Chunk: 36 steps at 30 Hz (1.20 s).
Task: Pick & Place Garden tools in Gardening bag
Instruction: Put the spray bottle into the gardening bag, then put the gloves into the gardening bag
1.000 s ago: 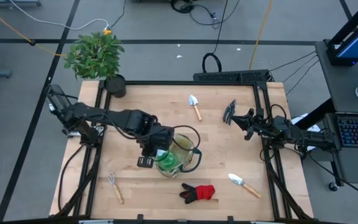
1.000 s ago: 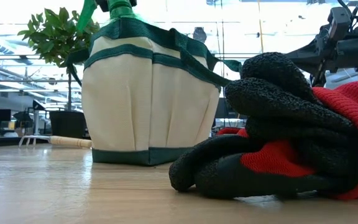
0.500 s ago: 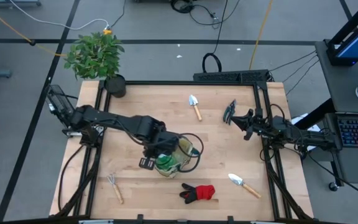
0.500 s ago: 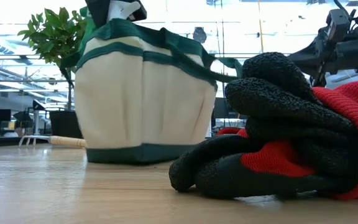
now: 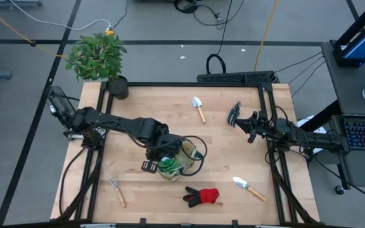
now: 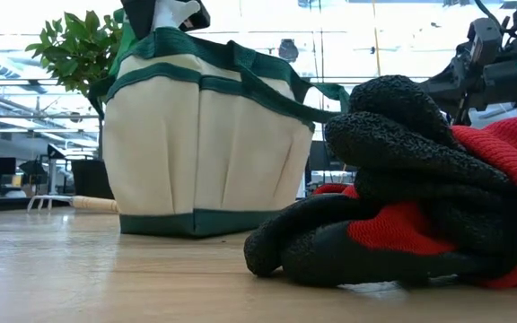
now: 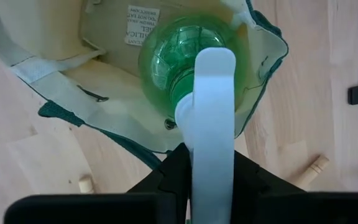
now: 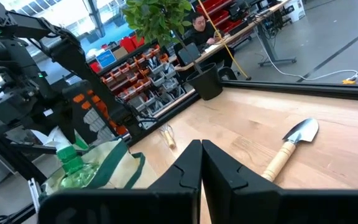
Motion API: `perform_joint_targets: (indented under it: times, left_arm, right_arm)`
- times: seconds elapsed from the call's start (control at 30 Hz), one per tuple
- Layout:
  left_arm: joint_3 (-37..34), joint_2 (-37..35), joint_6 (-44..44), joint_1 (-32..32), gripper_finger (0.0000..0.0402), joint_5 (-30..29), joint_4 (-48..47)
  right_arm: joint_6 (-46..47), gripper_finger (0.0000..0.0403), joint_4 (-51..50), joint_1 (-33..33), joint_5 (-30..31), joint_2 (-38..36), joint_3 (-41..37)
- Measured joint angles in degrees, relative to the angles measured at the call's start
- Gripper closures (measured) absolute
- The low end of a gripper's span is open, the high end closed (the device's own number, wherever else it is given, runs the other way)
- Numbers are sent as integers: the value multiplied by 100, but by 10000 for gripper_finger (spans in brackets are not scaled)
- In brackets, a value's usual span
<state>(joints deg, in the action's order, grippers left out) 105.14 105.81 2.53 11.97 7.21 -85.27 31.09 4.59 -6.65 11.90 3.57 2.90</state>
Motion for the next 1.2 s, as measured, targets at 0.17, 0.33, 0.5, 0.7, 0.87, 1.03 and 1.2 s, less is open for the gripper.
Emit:
perform_joint_targets:
  times: [0.17,0.33,0.5,0.7,0.87,1.03,1.2]
  left_arm:
    - [0,0,-115,4,316,-18,-5]
    - [0,0,-270,4,314,-20,-106]
    - [0,-18,-448,4,307,-28,-212]
    - [136,-51,-635,8,266,-85,-340]
    - [419,-51,-651,17,228,-121,-458]
    - [783,-93,-955,2,209,30,-477]
    - [868,-371,-1650,2,212,28,-479]
  right_arm:
    - [51,403,-1,0,0,0,0]
    - [146,403,-1,1,0,0,0]
    - [140,403,5,-1,0,0,0]
    - [142,403,53,1,2,0,0]
    - [424,403,67,1,2,0,0]
    - [925,403,83,-1,-35,0,0]
    - [1157,403,136,1,-465,0,0]
